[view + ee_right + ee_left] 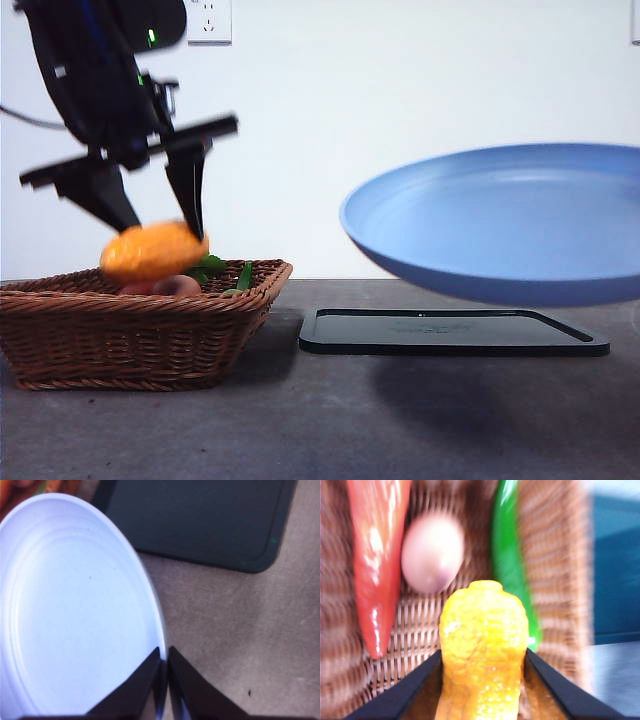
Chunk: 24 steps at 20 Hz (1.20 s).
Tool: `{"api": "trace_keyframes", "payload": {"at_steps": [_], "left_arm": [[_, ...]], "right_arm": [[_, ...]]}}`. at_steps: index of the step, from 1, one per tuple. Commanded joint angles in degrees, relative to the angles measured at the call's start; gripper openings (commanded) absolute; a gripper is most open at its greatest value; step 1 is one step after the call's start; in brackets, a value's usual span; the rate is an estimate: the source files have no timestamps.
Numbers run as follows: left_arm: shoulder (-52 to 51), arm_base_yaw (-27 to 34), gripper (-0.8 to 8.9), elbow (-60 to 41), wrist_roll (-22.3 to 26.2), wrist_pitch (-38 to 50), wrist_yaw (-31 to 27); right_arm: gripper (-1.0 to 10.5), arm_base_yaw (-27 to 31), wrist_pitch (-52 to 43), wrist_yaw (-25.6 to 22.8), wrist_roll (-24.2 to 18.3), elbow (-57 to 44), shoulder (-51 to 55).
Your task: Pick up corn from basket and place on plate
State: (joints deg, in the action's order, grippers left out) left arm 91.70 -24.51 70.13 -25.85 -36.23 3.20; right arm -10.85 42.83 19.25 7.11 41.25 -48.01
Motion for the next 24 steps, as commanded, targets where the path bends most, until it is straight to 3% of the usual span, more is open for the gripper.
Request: {"api": "trace_keyframes", "payload": {"at_steps": [1,5,8,15,21,24], "left_arm": [[-2.69,-0.7,1.5,1.44,1.22,0.68,2.05],[-7.78,-4.37,1.5,1.44,0.39,5.14,9.84],[-8.13,-10.38,1.5,1.44,-0.68,10.27,13.25],[0.17,-23.15,1.5,1.44,2.64,16.66,13.07],[3.91,-24.63,1.69,1.44,4.85,17.9,13.05],[3.91,-24.63,2.78,1.44,5.9,17.88,13.07]], "right_arm": [[0.0,-0.17,-2.47,0.31,2.14,0.87,-3.48],[0.0,-0.26,-9.25,4.85,5.4,0.87,-11.08],[0.0,-0.28,-14.25,8.04,8.46,0.87,-15.45],[0.0,-0.66,-16.59,10.97,10.47,0.9,-17.03],[0.0,-0.68,-15.78,11.19,10.45,0.87,-17.03],[0.0,-0.68,-15.8,11.19,10.47,0.87,-17.03]]}}
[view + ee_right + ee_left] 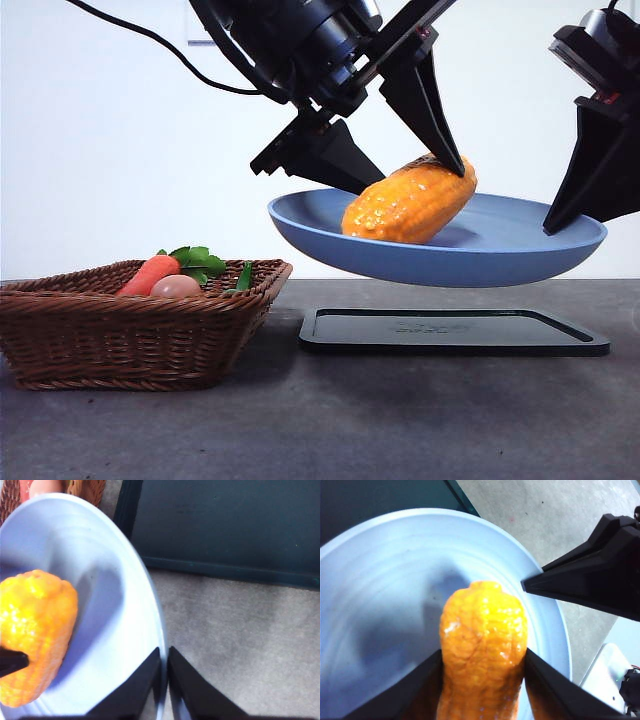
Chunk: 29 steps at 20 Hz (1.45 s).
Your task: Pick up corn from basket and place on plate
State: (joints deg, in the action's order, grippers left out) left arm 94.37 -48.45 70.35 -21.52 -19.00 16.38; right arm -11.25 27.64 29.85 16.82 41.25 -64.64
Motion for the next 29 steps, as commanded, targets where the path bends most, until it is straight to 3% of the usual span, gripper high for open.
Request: {"api": "trace_keyframes", "payload": {"at_steps": [1,10,22,29], "left_arm": [[1.25,-0.7,2.99,1.22,1.57,0.61,-0.07],[0.68,-0.66,3.04,4.57,1.66,-0.98,0.66],[0.59,2.95,3.03,26.53,11.8,-22.64,0.57],[0.42,4.35,3.03,30.86,12.13,-28.15,0.59]], "right_arm": [[0.0,-0.28,-0.59,0.59,0.76,0.87,-0.39],[0.0,-0.26,-0.5,0.33,0.76,0.87,-0.39],[0.0,1.2,-5.7,-3.04,2.16,0.9,-0.74],[0.0,6.97,-8.35,-2.86,1.97,8.61,-12.9]]}}
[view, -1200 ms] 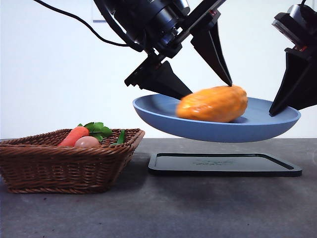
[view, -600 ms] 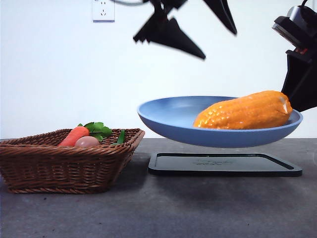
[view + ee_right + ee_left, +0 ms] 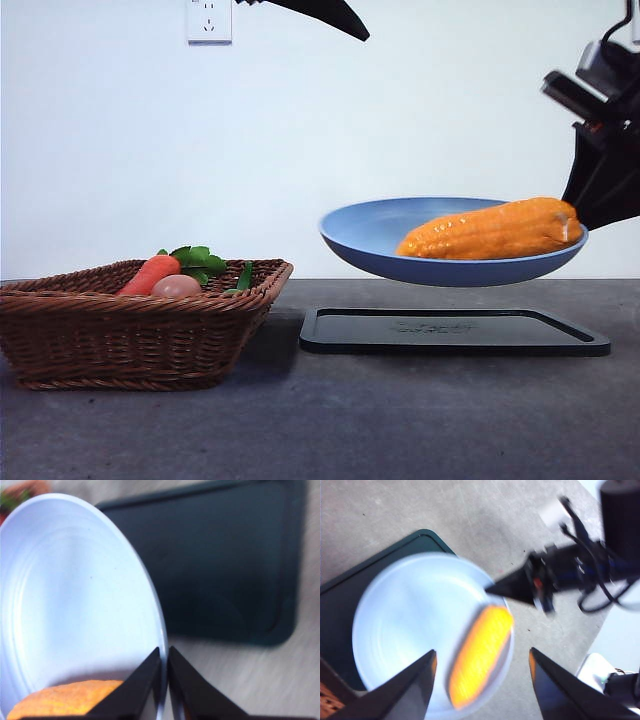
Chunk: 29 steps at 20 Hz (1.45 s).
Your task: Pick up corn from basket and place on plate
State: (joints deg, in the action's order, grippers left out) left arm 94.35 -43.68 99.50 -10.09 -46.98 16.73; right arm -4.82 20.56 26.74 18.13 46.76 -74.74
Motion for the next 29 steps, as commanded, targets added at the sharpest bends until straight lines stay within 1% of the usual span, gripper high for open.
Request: {"api": "trace_keyframes", "payload": {"at_steps": [1,7,10,16,22,23,27,29], "left_arm": [[0.44,-0.42,3.02,1.7,0.7,-0.39,0.24],[0.44,-0.42,3.0,1.7,0.68,-1.2,0.22],[0.44,-0.42,3.0,1.7,0.68,-1.18,0.22],[0.44,-0.42,3.0,1.7,1.05,-1.07,0.2],[0.44,-0.42,3.0,1.7,1.73,-1.22,0.2],[0.44,-0.42,3.0,1.7,1.73,-1.22,0.17],[0.44,-0.39,3.0,1.7,1.95,-1.25,0.17],[0.44,-0.26,3.0,1.7,1.95,-1.27,0.17]], "right_arm": [[0.0,1.11,-1.22,0.28,0.57,5.42,-5.62],[0.0,2.38,1.22,0.42,0.63,17.86,-20.33],[0.0,2.38,1.99,0.42,0.68,21.66,-25.46],[0.0,2.38,1.75,0.42,0.74,22.67,-31.26],[0.0,2.27,1.97,0.24,0.24,22.67,-32.39],[0.3,2.27,2.12,0.28,0.26,22.67,-32.39],[2.2,2.27,2.45,0.68,0.24,22.67,-32.22],[2.3,2.34,2.69,2.03,-0.46,22.67,-31.43]]}}
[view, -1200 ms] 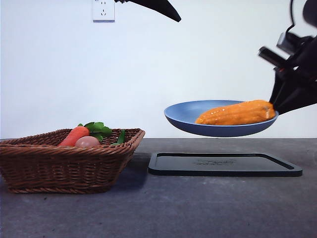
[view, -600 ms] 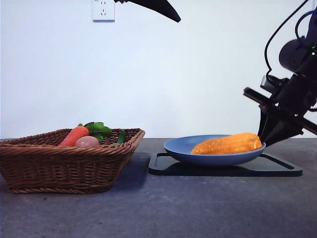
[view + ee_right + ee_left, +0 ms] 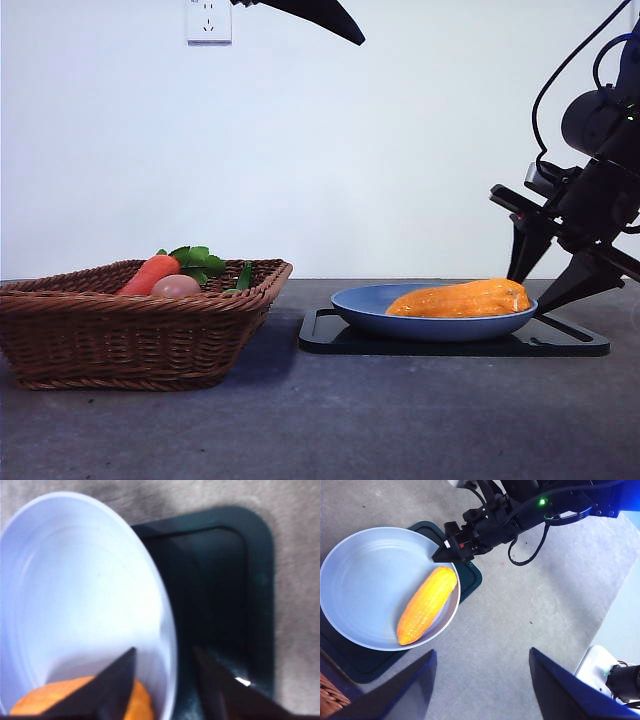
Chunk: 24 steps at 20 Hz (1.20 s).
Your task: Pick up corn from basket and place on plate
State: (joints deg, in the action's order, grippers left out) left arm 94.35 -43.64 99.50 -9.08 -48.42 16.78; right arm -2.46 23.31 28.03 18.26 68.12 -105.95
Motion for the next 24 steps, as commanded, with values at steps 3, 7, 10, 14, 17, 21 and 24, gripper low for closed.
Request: {"api": "trace_keyframes", "payload": {"at_steps": [3,7,10,14,17,21,24], "left_arm": [[0.44,-0.17,3.0,1.7,0.94,0.02,0.13],[0.44,0.2,3.0,1.7,1.14,-0.07,0.13],[0.44,0.17,2.99,1.7,1.62,-0.15,0.13],[0.44,0.17,2.97,1.7,3.19,-1.92,0.13],[0.44,0.17,2.72,1.7,4.17,-3.63,0.13],[0.44,0.17,0.63,1.7,4.59,-5.29,0.15],[0.44,0.17,0.07,1.7,5.05,-6.23,0.15]], "right_arm": [[2.3,0.17,1.51,0.37,-1.81,1.31,3.52],[2.3,0.72,6.75,0.46,-4.13,1.31,12.72],[2.3,-0.48,16.59,0.46,-9.66,1.31,22.34],[2.2,-5.51,29.57,0.11,-15.08,1.31,33.27],[1.8,-9.99,37.38,-4.96,-16.37,1.31,39.04],[0.4,-15.56,41.81,-10.29,-16.61,1.2,42.71],[0.0,-17.75,41.77,-10.23,-17.46,1.2,43.5]]}}
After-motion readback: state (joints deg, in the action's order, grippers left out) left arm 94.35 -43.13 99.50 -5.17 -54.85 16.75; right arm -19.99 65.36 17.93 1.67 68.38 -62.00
